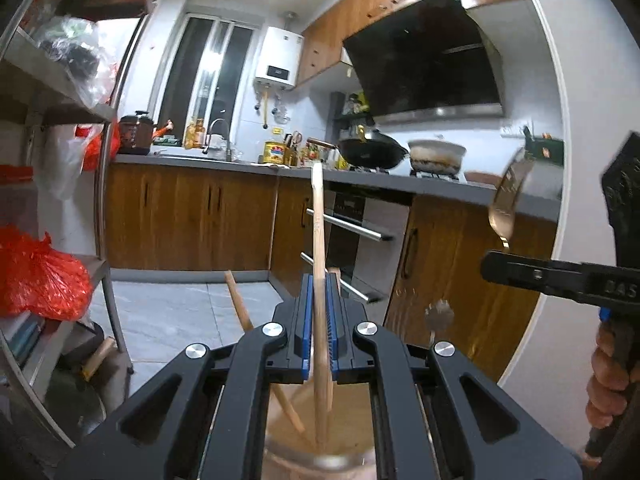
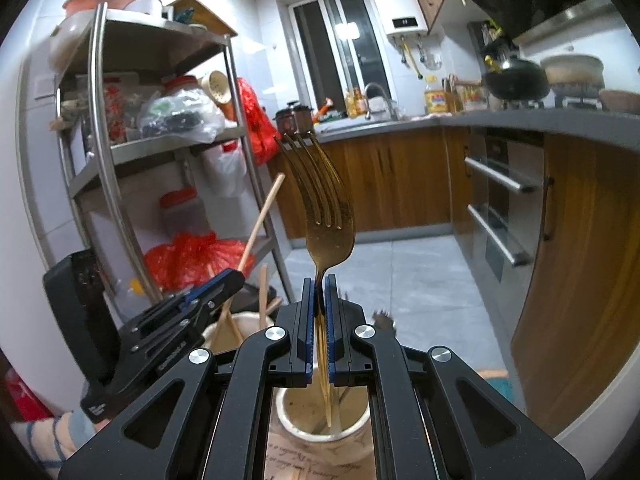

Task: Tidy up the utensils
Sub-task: 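Lift the chopstick to the tall vase with left tool while right tool carries gold fork to small vase, then release the chopstick into the tall vase with left tool while right tool drops gold fork in small vase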

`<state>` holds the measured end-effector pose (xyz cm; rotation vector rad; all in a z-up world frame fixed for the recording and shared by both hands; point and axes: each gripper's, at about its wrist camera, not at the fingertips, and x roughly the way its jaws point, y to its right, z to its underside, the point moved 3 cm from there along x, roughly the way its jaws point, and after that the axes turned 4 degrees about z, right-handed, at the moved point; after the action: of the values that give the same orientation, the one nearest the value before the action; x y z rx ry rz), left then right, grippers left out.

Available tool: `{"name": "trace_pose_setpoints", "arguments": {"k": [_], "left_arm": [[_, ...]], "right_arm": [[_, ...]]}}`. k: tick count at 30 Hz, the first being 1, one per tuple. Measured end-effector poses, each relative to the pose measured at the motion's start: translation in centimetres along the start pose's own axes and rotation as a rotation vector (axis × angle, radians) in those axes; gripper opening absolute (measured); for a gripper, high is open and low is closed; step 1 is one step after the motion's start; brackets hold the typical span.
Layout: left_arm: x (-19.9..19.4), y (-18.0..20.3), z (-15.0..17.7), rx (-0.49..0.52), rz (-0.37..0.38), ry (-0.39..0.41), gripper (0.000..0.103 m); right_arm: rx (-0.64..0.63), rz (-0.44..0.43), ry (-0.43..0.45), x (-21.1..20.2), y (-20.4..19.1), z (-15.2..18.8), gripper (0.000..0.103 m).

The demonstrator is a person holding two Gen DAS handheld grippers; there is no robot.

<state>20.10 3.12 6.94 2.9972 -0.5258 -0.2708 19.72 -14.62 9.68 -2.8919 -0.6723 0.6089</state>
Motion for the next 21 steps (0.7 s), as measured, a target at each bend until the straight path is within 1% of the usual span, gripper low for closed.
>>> {"name": "trace_pose_setpoints", "arguments": {"k": [4, 10, 13, 16, 19, 21], "left_arm": [[-1.5, 0.3, 0.6, 0.040, -0.001, -0.031, 0.006], [-3.5, 0.0, 2.2, 0.084, -0.034, -0.107, 0.006], [-4.3, -0.1, 2.5, 0.087, -0.035, -0.108, 0.006], [-4.6, -0.5, 2.7, 0.069, -0.035, -0.116, 0.006], [-5.1, -0.8, 2.8, 0.068, -0.050, -0.120, 0.006], [-5.3, -0.8, 2.9, 0.063, -0.048, -0.127, 0.009]], "right_arm": [[0.010, 0.002, -0.035, 0.6, 0.0, 1.2, 0.006], [0.023, 0.018, -0.070, 0.9, 0.5, 2.9, 0.006], [0.039, 0.030, -0.085, 1.0, 0.9, 3.4, 0.006], [0.044, 0.047, -0.098, 1.3, 1.2, 3.8, 0.006], [0.040, 0.062, -0.111, 1.6, 1.4, 4.1, 0.006], [0.035, 0.072, -0.109, 1.7, 1.5, 4.2, 0.006]]}}
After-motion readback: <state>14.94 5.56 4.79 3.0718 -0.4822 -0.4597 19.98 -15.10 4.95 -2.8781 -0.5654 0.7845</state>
